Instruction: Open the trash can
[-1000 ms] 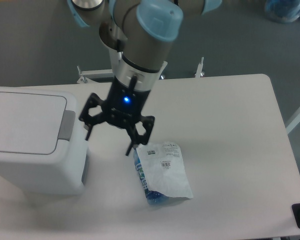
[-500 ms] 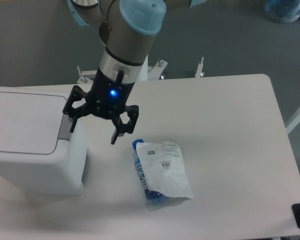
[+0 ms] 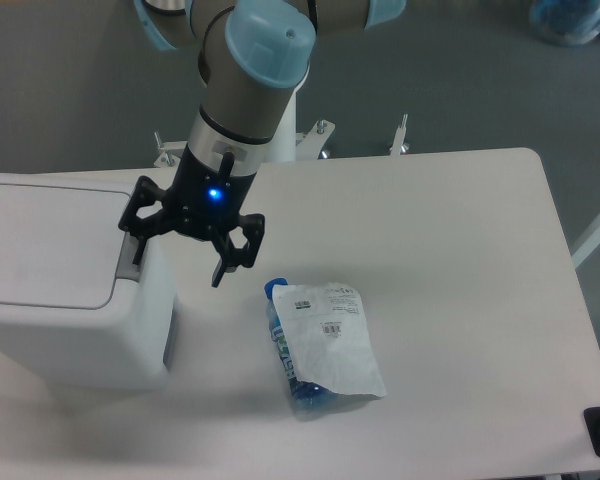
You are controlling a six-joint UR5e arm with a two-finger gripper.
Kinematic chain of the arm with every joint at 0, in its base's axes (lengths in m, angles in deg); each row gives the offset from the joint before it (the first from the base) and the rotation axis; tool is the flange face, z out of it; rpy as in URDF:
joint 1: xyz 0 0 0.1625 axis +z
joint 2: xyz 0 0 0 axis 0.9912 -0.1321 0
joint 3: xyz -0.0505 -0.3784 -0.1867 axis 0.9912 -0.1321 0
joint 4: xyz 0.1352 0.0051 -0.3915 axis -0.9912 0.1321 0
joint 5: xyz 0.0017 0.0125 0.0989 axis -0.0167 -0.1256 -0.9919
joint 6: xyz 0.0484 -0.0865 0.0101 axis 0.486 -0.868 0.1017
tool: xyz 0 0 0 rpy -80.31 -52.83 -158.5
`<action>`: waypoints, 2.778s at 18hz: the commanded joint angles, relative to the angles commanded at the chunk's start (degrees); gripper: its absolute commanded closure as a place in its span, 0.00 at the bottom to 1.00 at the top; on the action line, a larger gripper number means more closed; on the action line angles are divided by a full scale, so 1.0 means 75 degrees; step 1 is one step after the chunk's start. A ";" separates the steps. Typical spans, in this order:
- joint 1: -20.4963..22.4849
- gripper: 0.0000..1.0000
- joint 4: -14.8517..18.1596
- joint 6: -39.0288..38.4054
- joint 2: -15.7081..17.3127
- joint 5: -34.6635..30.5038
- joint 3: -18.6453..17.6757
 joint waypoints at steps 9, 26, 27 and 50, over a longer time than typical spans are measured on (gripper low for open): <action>0.0000 0.00 -0.0012 0.0000 -0.0047 -0.0012 -0.0023; 0.0187 0.00 -0.0035 0.0082 -0.0012 -0.0210 0.0211; 0.0292 0.00 -0.0035 0.0082 0.0000 -0.0246 0.0234; 0.2332 0.00 -0.0023 0.3949 -0.1254 -0.3222 -0.0363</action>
